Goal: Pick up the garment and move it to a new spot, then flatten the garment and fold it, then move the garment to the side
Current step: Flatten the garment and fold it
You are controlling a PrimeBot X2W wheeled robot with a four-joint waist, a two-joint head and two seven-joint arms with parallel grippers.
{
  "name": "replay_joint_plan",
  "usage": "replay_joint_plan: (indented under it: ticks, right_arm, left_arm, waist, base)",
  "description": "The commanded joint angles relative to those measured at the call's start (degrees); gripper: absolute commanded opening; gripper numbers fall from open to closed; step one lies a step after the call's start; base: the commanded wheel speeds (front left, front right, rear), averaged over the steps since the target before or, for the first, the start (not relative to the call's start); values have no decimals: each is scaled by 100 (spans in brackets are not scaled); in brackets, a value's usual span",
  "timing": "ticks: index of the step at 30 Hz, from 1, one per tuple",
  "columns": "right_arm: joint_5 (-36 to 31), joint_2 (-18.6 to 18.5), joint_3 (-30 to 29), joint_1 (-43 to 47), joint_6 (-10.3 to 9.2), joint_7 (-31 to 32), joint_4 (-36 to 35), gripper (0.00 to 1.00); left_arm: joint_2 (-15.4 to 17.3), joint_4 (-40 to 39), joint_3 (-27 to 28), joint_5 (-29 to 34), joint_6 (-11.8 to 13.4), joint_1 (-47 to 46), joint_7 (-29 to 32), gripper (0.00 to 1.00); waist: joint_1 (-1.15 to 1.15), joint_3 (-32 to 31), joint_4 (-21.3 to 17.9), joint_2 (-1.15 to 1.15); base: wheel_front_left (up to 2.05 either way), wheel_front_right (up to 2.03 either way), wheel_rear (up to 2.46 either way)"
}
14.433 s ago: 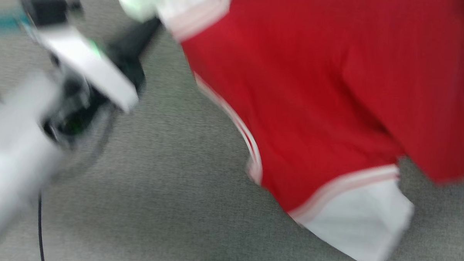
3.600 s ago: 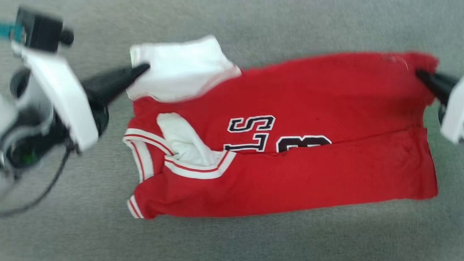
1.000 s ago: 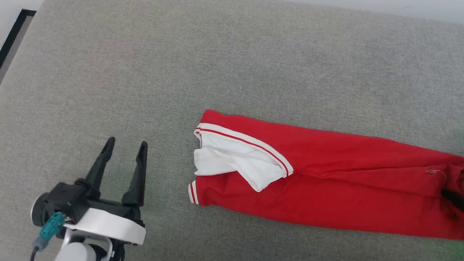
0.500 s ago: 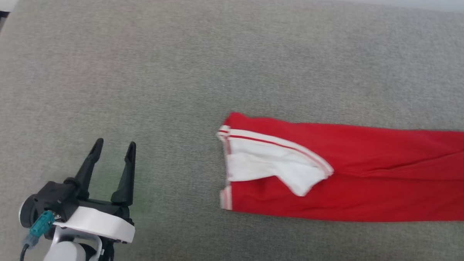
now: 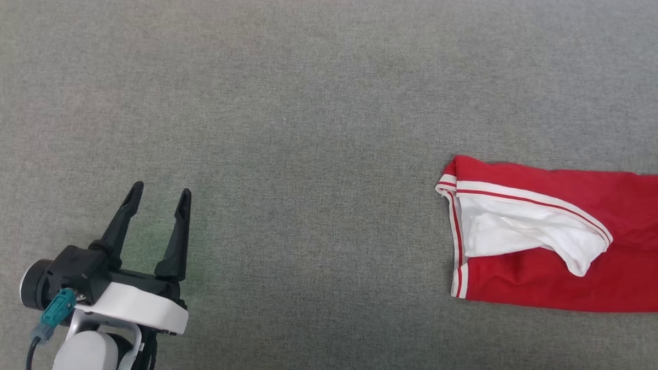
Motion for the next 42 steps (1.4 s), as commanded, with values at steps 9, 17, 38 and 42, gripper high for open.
replay_joint_plan:
  ticks: [9,17,38,42]
  right_arm:
    - [109,106,1089,433,0,-17,-1091,0]
    - [-3,451,2336,670,0,327,-2573,0]
    - [-230,1076,4597,-319,1,354,-2007,0]
    - [-183,1097,4746,-356,0,204,-1696,0]
  left_arm:
    - [-104,61,86,-51,-11,160,-26,100]
    - [-145,81,-70,-95,-11,261,-26,100]
    - [-369,173,-350,-172,-12,179,-26,100]
    - [-367,207,-350,-199,-12,150,-26,100]
  waist:
    - [0,-288,-6,0]
    - [0,-487,189,0]
    - [0,-519,917,0]
    - [0,-526,936,0]
  base:
    - [0,0,0]
    - [0,0,0]
    - [0,0,0]
    - [0,0,0]
